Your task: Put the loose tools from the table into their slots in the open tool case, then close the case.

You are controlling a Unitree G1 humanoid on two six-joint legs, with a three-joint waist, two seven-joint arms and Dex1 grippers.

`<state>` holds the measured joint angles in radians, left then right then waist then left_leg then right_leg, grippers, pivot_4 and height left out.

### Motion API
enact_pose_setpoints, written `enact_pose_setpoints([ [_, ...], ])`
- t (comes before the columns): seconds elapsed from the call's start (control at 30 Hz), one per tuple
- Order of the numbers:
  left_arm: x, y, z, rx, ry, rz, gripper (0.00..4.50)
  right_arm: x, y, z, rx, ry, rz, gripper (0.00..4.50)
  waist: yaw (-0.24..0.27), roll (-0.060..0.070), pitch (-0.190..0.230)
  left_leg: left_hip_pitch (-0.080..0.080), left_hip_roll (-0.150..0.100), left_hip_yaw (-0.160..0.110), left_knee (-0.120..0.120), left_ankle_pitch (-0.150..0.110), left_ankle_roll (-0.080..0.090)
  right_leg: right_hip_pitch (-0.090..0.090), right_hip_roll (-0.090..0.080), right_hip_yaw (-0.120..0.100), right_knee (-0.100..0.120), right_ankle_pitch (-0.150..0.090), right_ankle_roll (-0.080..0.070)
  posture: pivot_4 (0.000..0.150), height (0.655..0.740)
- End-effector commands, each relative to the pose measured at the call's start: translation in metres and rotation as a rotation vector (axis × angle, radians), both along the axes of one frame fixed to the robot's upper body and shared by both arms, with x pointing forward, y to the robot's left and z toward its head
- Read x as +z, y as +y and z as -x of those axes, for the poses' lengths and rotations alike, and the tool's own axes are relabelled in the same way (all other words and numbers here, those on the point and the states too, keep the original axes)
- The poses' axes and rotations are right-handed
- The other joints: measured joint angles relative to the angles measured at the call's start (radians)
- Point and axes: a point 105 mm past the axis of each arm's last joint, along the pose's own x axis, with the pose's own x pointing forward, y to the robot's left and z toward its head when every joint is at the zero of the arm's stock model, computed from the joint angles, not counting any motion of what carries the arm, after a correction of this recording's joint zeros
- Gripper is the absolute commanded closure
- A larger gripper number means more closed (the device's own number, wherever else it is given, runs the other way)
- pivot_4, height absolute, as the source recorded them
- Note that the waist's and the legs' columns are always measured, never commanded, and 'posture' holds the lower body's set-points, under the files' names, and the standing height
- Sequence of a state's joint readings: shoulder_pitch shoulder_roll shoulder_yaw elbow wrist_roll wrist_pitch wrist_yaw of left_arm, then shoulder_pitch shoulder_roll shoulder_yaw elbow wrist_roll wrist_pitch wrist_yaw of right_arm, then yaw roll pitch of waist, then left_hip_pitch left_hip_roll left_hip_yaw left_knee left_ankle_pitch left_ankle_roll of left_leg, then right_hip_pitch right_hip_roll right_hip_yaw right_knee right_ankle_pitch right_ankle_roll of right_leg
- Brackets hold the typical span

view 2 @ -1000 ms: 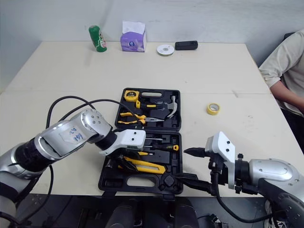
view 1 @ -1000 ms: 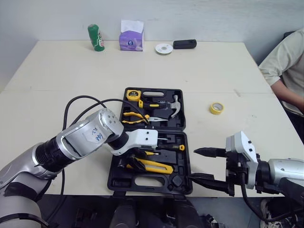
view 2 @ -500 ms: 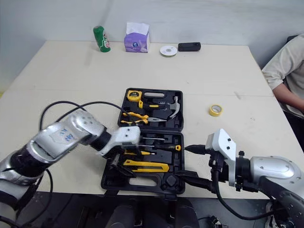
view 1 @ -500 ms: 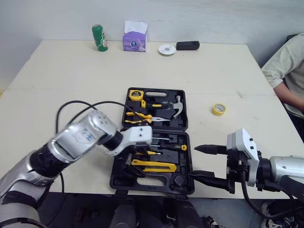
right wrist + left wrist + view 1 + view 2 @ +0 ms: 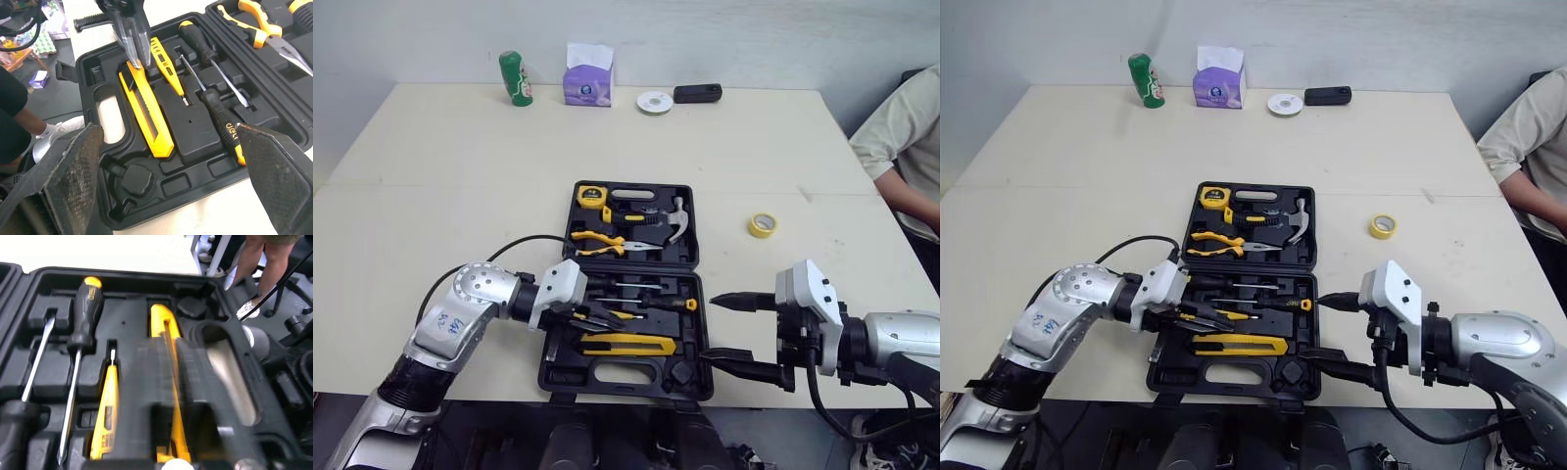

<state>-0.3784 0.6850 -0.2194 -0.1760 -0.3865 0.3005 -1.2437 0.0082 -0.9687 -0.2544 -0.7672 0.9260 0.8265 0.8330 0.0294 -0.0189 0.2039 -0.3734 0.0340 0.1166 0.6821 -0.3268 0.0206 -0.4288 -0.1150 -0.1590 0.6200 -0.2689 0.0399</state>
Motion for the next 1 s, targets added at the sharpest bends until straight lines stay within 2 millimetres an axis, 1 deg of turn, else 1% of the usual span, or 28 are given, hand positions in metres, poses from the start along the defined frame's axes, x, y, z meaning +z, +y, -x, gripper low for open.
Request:
enact_pose_setpoints([
  [0.03,-0.005,-0.001,0.002,-0.006,-0.018,-0.026,4.47,0.005,0.001,0.000,0.024,-0.031,0.010,0.00,0.000,0.000,0.000,0.000,0.000,0.000,0.000,0.000,0.000,0.000,0.000,0.000,0.000,0.000,0.000,0.150,0.7252],
  [0.13,-0.016,0.000,0.003,0.000,-0.017,-0.066,4.47,0.006,0.002,-0.002,0.029,-0.036,0.008,0.00,-0.003,0.000,0.000,0.001,0.000,0.000,0.000,0.000,0.000,0.000,0.000,0.000,0.000,0.000,0.000,0.150,0.7252],
  [0.33,-0.029,0.003,0.001,0.017,-0.008,-0.142,4.47,0.005,0.002,-0.001,0.031,-0.034,0.005,0.00,-0.002,0.000,0.000,0.001,0.000,0.000,0.000,0.000,0.000,0.000,0.000,0.000,0.000,0.000,0.000,0.150,0.7252],
  [0.4,-0.040,0.007,0.000,0.026,-0.011,-0.204,4.47,0.005,0.002,-0.001,0.030,-0.033,0.006,0.00,-0.002,0.001,0.000,0.001,0.000,0.000,0.000,0.000,0.000,0.001,0.000,0.000,0.000,0.000,0.000,0.150,0.7252],
  [0.57,-0.064,0.014,0.009,-0.037,-0.045,-0.312,4.47,0.005,0.001,-0.001,0.027,-0.035,0.005,0.00,-0.003,0.004,-0.003,0.004,0.001,0.001,-0.001,-0.002,0.002,0.002,0.000,0.001,0.000,0.000,0.000,0.150,0.7252],
  [0.6,-0.066,0.015,0.010,-0.038,-0.043,-0.319,4.47,0.005,0.001,-0.001,0.026,-0.034,0.005,0.00,-0.003,0.006,-0.005,0.004,0.001,0.001,-0.001,-0.004,0.005,0.002,0.000,0.001,0.000,0.000,0.000,0.150,0.7252],
  [0.67,-0.068,0.015,0.009,-0.028,-0.051,-0.320,4.47,0.004,0.001,-0.001,0.024,-0.035,0.005,0.00,-0.003,0.008,-0.007,0.004,0.001,0.001,-0.001,-0.004,0.006,0.002,0.000,0.001,0.000,0.000,0.000,0.150,0.7252],
  [0.73,-0.066,0.012,0.006,0.006,-0.041,-0.269,4.47,0.004,0.000,-0.002,0.015,-0.037,0.005,0.00,-0.003,0.010,-0.009,0.004,0.001,0.001,-0.001,-0.005,0.006,0.003,0.000,0.001,0.000,0.000,0.000,0.150,0.7252],
  [0.8,-0.057,0.009,0.002,0.056,-0.014,-0.186,4.47,0.004,-0.003,-0.004,-0.006,-0.044,0.003,0.00,-0.003,0.012,-0.010,0.004,0.001,0.001,-0.001,-0.005,0.006,0.003,0.000,0.001,0.000,0.000,0.000,0.150,0.7252],
  [0.87,-0.040,0.010,-0.003,0.121,0.022,-0.081,4.47,0.004,-0.009,-0.009,-0.058,-0.056,-0.010,0.00,-0.003,0.011,-0.010,0.004,0.001,0.001,-0.001,-0.005,0.006,0.003,0.000,0.001,0.000,0.000,0.000,0.150,0.7252],
  [0.97,-0.009,0.022,-0.014,0.273,0.079,0.093,3.50,0.006,-0.026,-0.020,-0.176,-0.088,-0.031,0.00,-0.004,0.010,-0.009,0.004,0.001,0.001,-0.001,-0.004,0.006,0.002,0.000,0.001,0.000,0.000,0.000,0.150,0.7252],
  [1.0,0.003,0.028,-0.019,0.338,0.101,0.161,3.06,0.006,-0.035,-0.026,-0.229,-0.104,-0.033,0.00,-0.004,0.009,-0.008,0.003,0.001,0.001,-0.001,-0.004,0.006,0.002,0.000,0.001,0.000,0.000,0.000,0.150,0.7252],
])
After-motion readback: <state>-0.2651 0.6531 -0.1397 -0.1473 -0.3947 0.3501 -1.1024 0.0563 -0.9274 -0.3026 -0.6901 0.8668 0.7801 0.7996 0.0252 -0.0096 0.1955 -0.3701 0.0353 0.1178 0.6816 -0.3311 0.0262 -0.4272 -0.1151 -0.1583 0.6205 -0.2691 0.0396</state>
